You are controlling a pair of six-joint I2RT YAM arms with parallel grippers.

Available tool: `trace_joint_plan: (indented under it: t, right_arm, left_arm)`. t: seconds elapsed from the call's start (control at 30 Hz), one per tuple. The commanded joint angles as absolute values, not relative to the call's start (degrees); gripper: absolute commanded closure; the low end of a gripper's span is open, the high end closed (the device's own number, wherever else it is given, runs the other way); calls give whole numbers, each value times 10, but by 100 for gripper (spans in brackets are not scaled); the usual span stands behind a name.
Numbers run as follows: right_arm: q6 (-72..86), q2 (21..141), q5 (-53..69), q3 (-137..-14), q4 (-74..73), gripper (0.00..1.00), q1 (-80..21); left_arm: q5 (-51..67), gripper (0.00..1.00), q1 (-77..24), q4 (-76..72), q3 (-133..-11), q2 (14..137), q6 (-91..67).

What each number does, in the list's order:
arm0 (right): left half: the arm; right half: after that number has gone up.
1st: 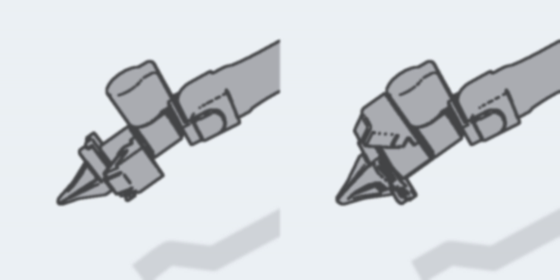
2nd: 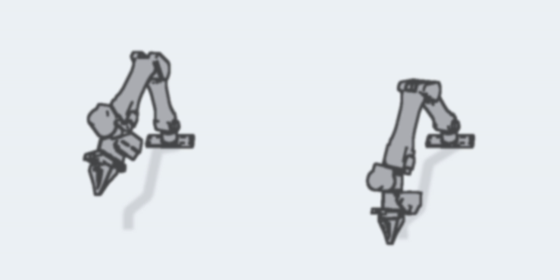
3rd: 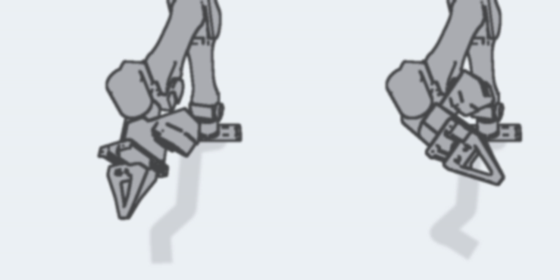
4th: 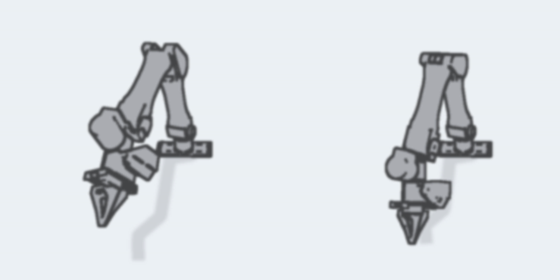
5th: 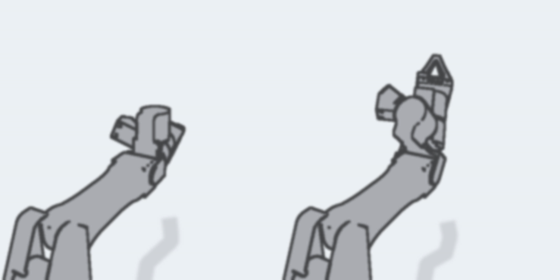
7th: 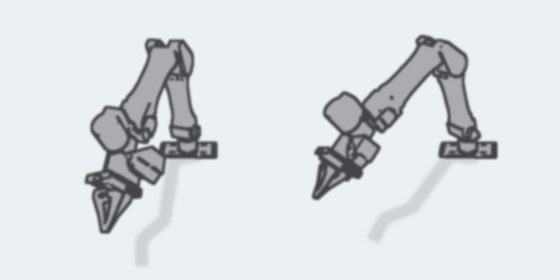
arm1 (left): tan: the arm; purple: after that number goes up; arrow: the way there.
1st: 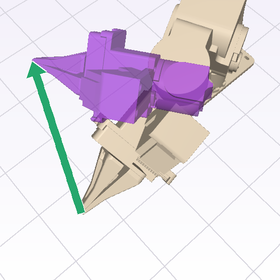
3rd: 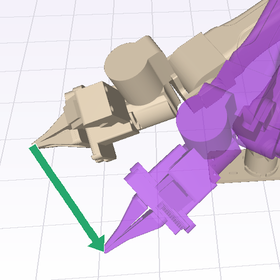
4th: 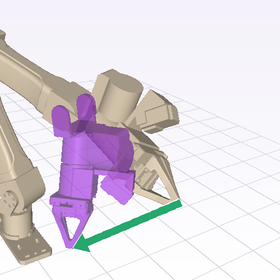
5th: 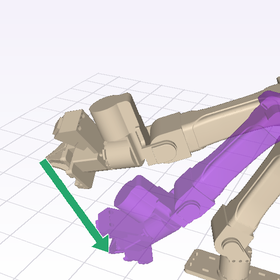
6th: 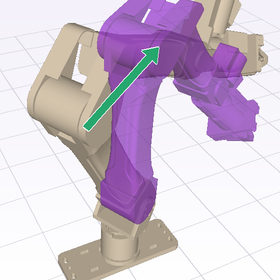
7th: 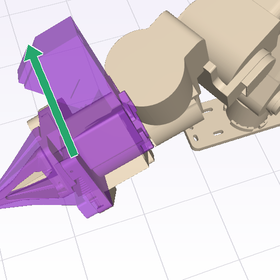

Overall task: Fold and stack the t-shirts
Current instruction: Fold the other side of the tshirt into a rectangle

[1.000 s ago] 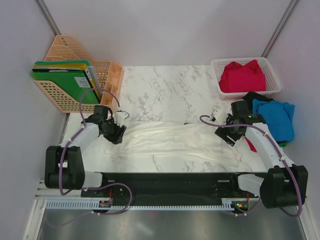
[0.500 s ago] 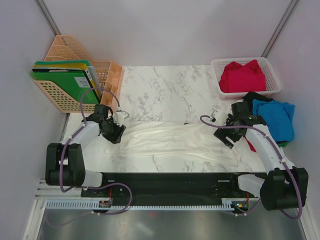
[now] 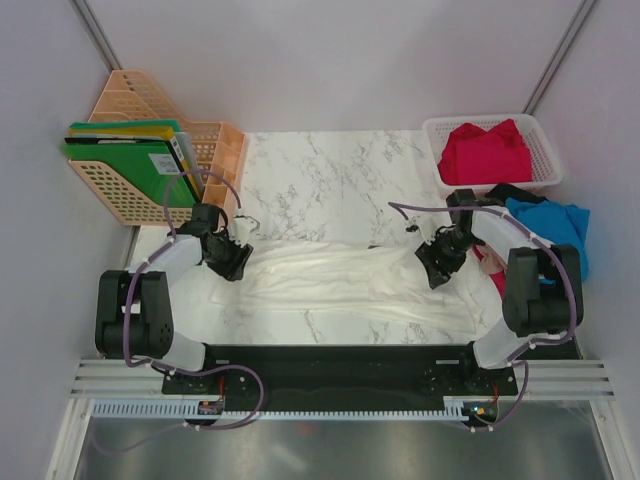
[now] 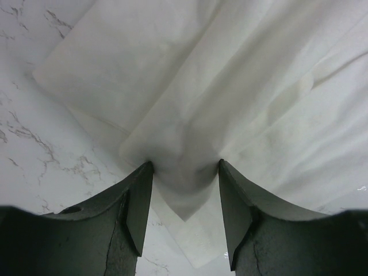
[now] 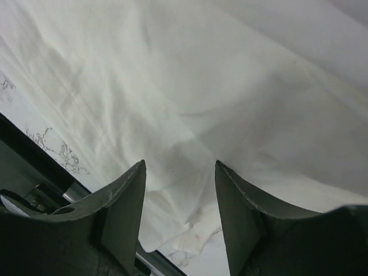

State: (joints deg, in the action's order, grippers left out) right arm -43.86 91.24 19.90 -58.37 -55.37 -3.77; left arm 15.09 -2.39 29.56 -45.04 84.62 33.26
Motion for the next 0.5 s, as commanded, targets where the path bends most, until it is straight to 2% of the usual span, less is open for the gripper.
trace_joint_plan:
  t: [0.0,0.1,0.3,0.47]
  right_arm:
    - [-427,953,279,-639,-555,42,-5]
    - [-431,967,277,-649,-555,43,-3]
    - [-461,946,272,-659,-577,43,68]
    - [-482,982,284,-652,-596,43,72]
  left_arm:
    - [152,44,-26,272,-455,854,326]
    - [149,44,-26,266,-447,852,328]
    - [147,44,-26,260,-443,863,330]
    - [148,44,-26,257,-455,874,329]
